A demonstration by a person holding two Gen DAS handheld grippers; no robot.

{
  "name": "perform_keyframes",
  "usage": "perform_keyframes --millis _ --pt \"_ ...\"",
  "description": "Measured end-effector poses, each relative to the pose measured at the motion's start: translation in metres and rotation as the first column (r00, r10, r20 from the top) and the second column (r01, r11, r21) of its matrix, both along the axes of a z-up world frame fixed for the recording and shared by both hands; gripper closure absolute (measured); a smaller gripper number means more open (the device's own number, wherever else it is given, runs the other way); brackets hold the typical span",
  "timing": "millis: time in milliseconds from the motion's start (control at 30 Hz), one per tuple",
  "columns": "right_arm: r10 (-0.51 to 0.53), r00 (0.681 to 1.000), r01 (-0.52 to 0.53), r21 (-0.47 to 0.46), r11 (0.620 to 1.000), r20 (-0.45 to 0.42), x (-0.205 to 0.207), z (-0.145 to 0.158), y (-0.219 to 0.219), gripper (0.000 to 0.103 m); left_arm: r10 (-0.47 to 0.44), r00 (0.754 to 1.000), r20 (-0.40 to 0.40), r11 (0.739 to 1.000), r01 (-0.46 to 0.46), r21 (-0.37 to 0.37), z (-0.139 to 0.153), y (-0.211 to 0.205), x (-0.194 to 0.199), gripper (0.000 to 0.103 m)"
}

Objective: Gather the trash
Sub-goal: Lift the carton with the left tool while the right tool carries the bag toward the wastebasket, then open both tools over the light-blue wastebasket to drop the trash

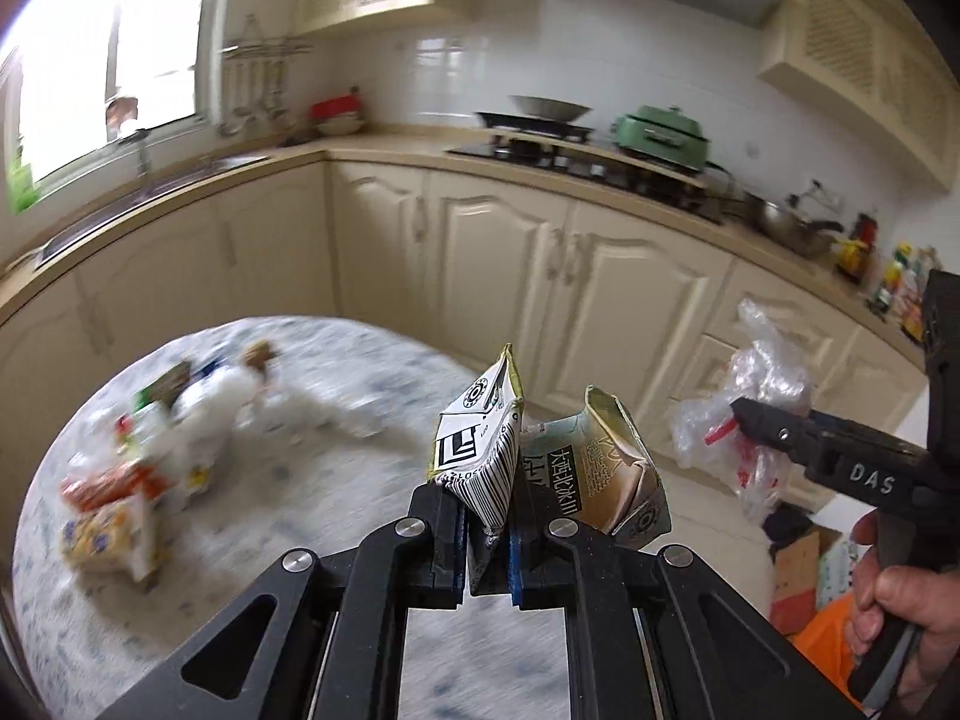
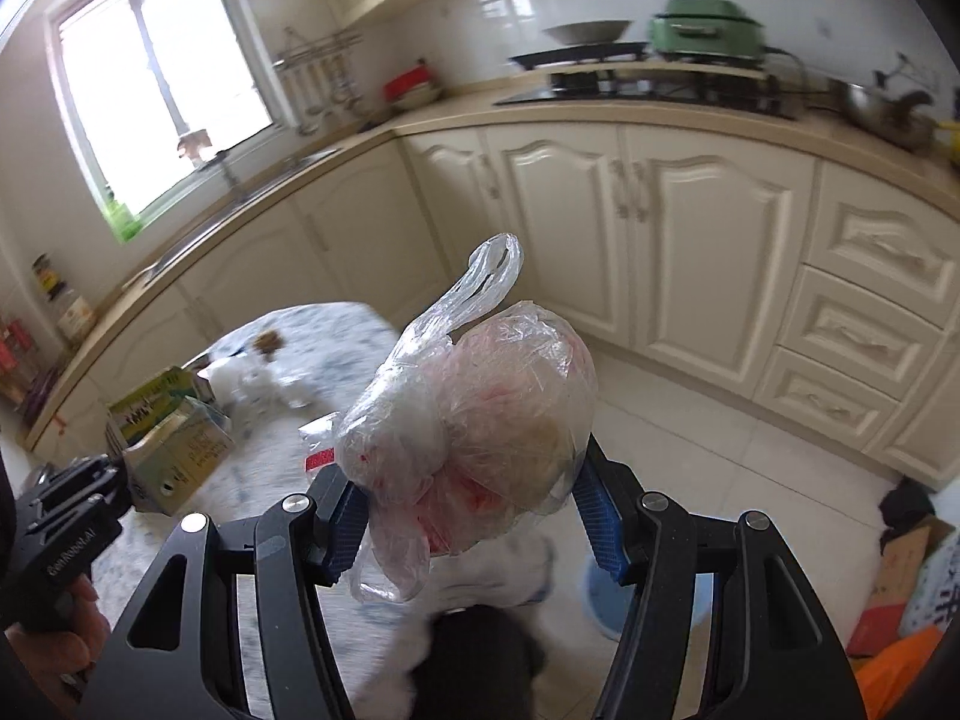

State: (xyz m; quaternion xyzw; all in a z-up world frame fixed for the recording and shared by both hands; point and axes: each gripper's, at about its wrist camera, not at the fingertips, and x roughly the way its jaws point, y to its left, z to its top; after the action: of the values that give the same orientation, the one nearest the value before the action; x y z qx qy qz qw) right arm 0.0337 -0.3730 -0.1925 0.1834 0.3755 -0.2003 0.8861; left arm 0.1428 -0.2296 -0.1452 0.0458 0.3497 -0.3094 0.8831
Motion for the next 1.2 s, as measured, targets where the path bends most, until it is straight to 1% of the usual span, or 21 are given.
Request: perform_keyframes --millis 67,167,300,367,433,533,633,700,733,800,833,867,900,933,967,1000,1067,1100,1167,1200 --pt "-0.056 0.998 0.056 -0.005 0.998 -0.013 -0.015 -0.003 -0.021 0.041 -0.065 0.998 -0.009 0.998 0.065 0.003 -0.004 -0.03 0.005 0.096" --pt "-0.147 0.988 0.147 -0.002 0.989 -0.043 -0.04 -0.016 -0.055 0.041 -0.161 0.985 -0.057 0.987 0.162 0.014 -0.022 -0.081 0.014 0.096" --pt "-0.238 0.965 0.242 0.024 0.97 -0.106 -0.066 -0.046 -0.097 0.041 -0.268 0.953 -0.141 0.96 0.277 0.043 -0.055 -0.146 0.024 0.096" --pt "-0.269 0.953 0.277 0.046 0.96 -0.142 -0.078 -0.066 -0.114 0.041 -0.299 0.936 -0.186 0.946 0.316 0.071 -0.076 -0.176 0.03 0.096" --pt "-0.288 0.942 0.304 0.074 0.95 -0.175 -0.084 -0.085 -0.129 0.042 -0.32 0.917 -0.237 0.934 0.348 0.084 -0.097 -0.199 0.039 0.095" --pt "-0.3 0.926 0.331 0.109 0.937 -0.229 -0.088 -0.115 -0.148 0.041 -0.327 0.888 -0.323 0.917 0.381 0.122 -0.136 -0.234 0.056 0.094" --pt "-0.305 0.912 0.354 0.147 0.924 -0.274 -0.088 -0.143 -0.163 0.042 -0.301 0.861 -0.41 0.909 0.389 0.148 -0.176 -0.263 0.085 0.093" --pt "-0.304 0.901 0.365 0.162 0.917 -0.311 -0.087 -0.162 -0.17 0.041 -0.282 0.842 -0.46 0.905 0.392 0.163 -0.2 -0.281 0.107 0.089" --pt "-0.302 0.896 0.37 0.172 0.913 -0.325 -0.087 -0.171 -0.174 0.041 -0.273 0.834 -0.479 0.903 0.394 0.17 -0.206 -0.294 0.12 0.084" --pt "-0.3 0.887 0.381 0.188 0.905 -0.352 -0.087 -0.188 -0.181 0.041 -0.25 0.824 -0.509 0.902 0.389 0.188 -0.221 -0.308 0.136 0.068" --pt "-0.296 0.883 0.384 0.198 0.902 -0.364 -0.086 -0.195 -0.184 0.04 -0.241 0.824 -0.513 0.904 0.383 0.191 -0.225 -0.314 0.145 0.054" --pt "-0.29 0.88 0.385 0.208 0.899 -0.376 -0.086 -0.203 -0.186 0.039 -0.234 0.828 -0.51 0.905 0.377 0.196 -0.226 -0.319 0.151 0.043" --pt "-0.29 0.873 0.392 0.209 0.896 -0.391 -0.086 -0.21 -0.189 0.039 -0.232 0.831 -0.506 0.905 0.375 0.2 -0.224 -0.329 0.151 0.037" --pt "-0.292 0.866 0.399 0.208 0.893 -0.406 -0.087 -0.216 -0.191 0.037 -0.229 0.832 -0.505 0.905 0.374 0.204 -0.227 -0.332 0.158 0.025" --pt "-0.291 0.864 0.401 0.212 0.891 -0.411 -0.087 -0.22 -0.191 0.035 -0.223 0.836 -0.501 0.906 0.367 0.209 -0.226 -0.333 0.162 0.017" --pt "-0.293 0.863 0.404 0.214 0.89 -0.412 -0.088 -0.223 -0.191 0.032 -0.219 0.84 -0.496 0.908 0.362 0.211 -0.224 -0.333 0.161 0.015" --pt "-0.3 0.855 0.414 0.21 0.886 -0.422 -0.089 -0.228 -0.191 0.015 -0.212 0.844 -0.493 0.909 0.355 0.217 -0.225 -0.34 0.166 0.012" --pt "-0.299 0.856 0.415 0.216 0.884 -0.422 -0.09 -0.23 -0.19 0.012 -0.211 0.844 -0.493 0.909 0.355 0.219 -0.222 -0.338 0.16 0.011" --pt "-0.306 0.851 0.424 0.215 0.88 -0.426 -0.092 -0.234 -0.189 0.009 -0.216 0.846 -0.487 0.906 0.36 0.224 -0.22 -0.341 0.164 0.01" --pt "-0.309 0.85 0.427 0.214 0.879 -0.428 -0.092 -0.235 -0.189 0.009 -0.217 0.85 -0.481 0.906 0.359 0.225 -0.214 -0.34 0.152 0.01"
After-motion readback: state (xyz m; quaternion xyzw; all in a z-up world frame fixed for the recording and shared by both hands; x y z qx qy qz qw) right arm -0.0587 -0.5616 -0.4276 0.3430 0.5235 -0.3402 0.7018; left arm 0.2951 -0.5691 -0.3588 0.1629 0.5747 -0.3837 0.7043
